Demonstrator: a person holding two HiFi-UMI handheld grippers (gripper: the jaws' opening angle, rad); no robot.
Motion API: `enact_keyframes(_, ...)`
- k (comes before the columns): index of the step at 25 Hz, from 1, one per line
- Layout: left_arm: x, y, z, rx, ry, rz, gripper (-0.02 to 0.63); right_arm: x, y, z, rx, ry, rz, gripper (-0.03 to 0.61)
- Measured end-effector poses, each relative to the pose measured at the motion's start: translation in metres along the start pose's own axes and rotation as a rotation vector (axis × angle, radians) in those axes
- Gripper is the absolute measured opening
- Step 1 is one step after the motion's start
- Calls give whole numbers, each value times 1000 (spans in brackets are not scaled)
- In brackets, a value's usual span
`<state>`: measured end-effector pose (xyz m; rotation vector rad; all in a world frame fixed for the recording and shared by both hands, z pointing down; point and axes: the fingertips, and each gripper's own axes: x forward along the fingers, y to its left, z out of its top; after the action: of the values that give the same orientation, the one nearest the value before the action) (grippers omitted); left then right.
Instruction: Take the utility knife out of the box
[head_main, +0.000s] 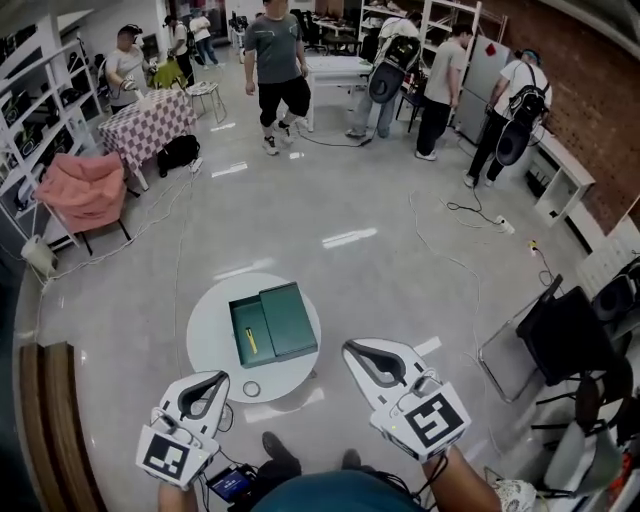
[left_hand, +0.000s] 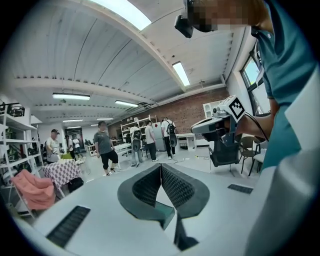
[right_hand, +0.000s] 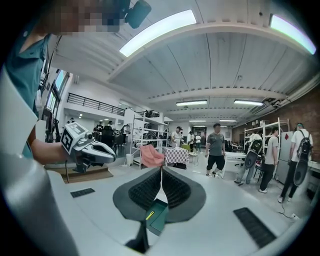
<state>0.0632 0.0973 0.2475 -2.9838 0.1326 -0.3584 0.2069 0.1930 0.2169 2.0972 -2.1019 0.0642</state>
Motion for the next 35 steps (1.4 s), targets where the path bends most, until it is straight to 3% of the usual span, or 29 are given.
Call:
enact_keyframes(16, -9, 156, -43, -27, -20, -92, 20, 140, 42, 20, -9, 60, -92, 37)
enact_keyframes(23, -10, 187, -64, -32, -32, -102, 19, 176, 54, 15, -6, 107, -114, 37)
enact_keyframes(29, -4, 228, -87, -41, -28, -44, 19, 233, 51, -2, -10, 92, -36, 37)
enact_keyframes(35, -14, 260, -95, -83, -6, 83, 20, 281, 47, -5, 5, 96, 98, 37)
